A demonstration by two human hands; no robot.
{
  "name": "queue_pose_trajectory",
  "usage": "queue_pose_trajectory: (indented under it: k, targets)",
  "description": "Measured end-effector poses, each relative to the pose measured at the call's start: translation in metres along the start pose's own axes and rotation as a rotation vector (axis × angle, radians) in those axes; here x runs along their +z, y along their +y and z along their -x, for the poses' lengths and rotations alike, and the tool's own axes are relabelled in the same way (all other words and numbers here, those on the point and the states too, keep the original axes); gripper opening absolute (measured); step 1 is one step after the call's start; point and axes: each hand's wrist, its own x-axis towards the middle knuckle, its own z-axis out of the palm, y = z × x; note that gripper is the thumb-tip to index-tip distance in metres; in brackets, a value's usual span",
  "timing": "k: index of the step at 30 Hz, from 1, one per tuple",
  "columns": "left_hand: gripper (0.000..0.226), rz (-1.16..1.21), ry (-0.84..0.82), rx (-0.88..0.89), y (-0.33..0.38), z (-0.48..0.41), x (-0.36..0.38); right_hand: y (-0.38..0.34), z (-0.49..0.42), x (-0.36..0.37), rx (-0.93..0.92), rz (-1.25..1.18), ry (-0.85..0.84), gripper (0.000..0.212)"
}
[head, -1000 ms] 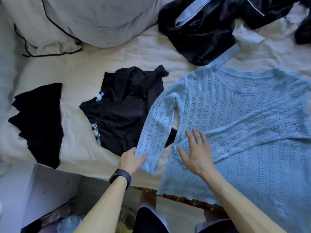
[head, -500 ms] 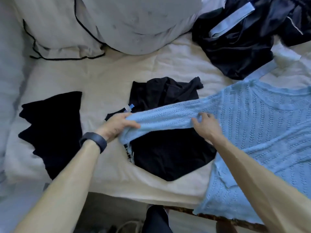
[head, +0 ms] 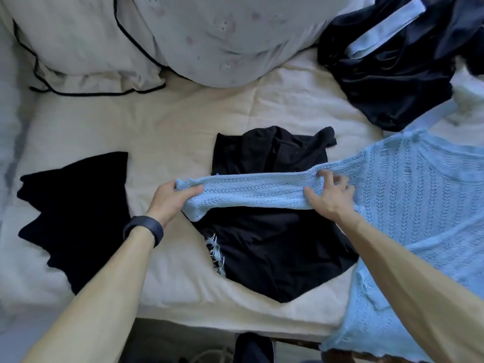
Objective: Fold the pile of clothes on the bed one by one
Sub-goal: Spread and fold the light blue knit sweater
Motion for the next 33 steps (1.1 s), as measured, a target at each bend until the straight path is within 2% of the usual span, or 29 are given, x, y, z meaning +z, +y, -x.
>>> queue_pose_trajectory:
  k: [3,6,8,10,12,14,17,19,22,24,27,29,31,33]
  targets:
    - [0.035,0.198,-0.222,-0.15,0.011,0.016,0.007,0.0,0.003,-0.009,0.004,-0.076,-0.089,0.059]
    - [0.056,0.392,-0.456,-0.197,0.035,0.045,0.03,0.004,0.03,-0.024,-0.07,-0.334,-0.107,0.062]
    - [0.055,0.382,-0.635,-0.126,0.057,0.076,0.064,0.006,0.071,-0.04,-0.017,-0.701,-0.123,0.061]
    - [0.05,0.337,-0.745,-0.072,0.078,0.111,0.114,0.012,0.118,-0.064,0.105,-1.13,-0.292,0.064]
    - [0.048,0.302,-0.851,-0.093,0.095,0.144,0.172,0.035,0.158,-0.093,0.118,-1.44,-0.436,0.062]
    - [0.051,0.238,-1.007,-0.109,0.108,0.174,0.233,0.075,0.185,-0.118,0.063,-1.604,-0.364,0.052]
    - [0.044,0.062,-1.139,-0.053,0.119,0.203,0.31,0.161,0.197,-0.139,0.162,-1.621,-0.068,0.031]
    - [0.031,-0.022,-1.064,-0.007,0.121,0.214,0.355,0.224,0.199,-0.149,0.276,-1.623,0.025,0.016]
    - [0.016,-0.115,-0.679,0.037,0.106,0.205,0.412,0.314,0.198,-0.152,0.474,-1.709,0.078,0.013]
    - [0.021,-0.257,-0.435,0.121,0.084,0.187,0.433,0.362,0.192,-0.143,0.592,-1.662,0.145,0.017]
    - [0.045,-0.662,-0.23,0.225,0.06,0.165,0.442,0.424,0.172,-0.115,0.689,-1.299,0.289,0.073]
    - [0.055,-0.791,-0.067,0.252,0.055,0.154,0.437,0.434,0.163,-0.102,0.648,-1.056,0.346,0.096]
    - [0.066,-0.869,0.073,0.288,0.056,0.146,0.441,0.441,0.155,-0.095,0.593,-0.845,0.354,0.096]
    - [0.075,-0.95,0.152,0.315,0.057,0.136,0.441,0.442,0.147,-0.086,0.55,-0.71,0.354,0.076]
